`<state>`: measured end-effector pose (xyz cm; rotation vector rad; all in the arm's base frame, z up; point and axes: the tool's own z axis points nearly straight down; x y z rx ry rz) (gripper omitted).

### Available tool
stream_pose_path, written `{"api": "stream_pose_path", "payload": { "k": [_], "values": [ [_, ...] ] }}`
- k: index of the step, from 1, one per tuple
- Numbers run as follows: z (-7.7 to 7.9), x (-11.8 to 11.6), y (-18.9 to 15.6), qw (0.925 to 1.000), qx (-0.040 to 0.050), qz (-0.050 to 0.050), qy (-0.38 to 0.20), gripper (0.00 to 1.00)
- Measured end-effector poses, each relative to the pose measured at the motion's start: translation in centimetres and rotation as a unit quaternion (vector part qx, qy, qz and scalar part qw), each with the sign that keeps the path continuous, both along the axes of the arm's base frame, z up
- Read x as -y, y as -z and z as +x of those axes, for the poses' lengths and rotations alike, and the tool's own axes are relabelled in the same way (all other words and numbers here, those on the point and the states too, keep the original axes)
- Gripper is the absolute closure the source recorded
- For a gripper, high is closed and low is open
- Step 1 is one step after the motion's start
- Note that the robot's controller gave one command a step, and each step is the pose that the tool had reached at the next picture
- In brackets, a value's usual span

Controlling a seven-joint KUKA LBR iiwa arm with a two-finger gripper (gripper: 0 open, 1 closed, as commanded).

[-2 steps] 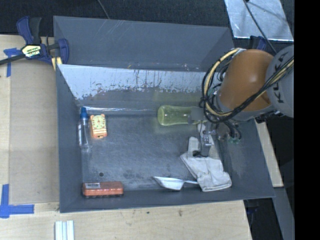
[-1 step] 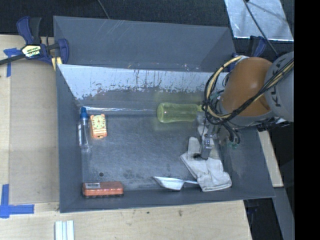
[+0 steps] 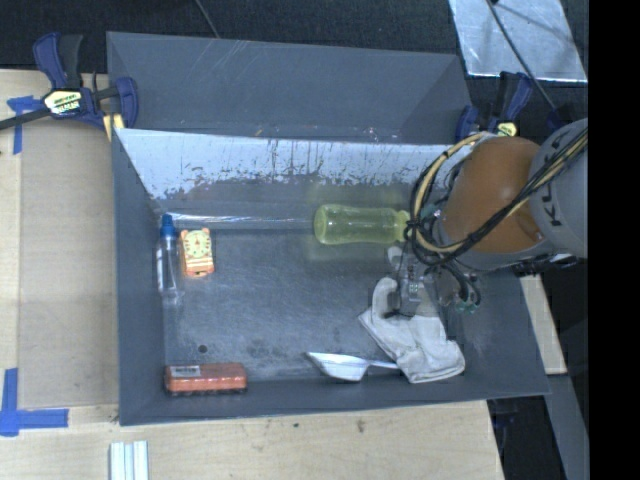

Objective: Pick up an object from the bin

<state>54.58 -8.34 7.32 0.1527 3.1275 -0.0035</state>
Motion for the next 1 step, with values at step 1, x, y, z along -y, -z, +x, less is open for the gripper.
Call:
{"api": "stream_pose_path", "payload": {
  "k": [1],
  "values": [
    [0.00,0.00,0.00,1.0000,0.0000,0.000,0.000,1.00]
  ]
}}
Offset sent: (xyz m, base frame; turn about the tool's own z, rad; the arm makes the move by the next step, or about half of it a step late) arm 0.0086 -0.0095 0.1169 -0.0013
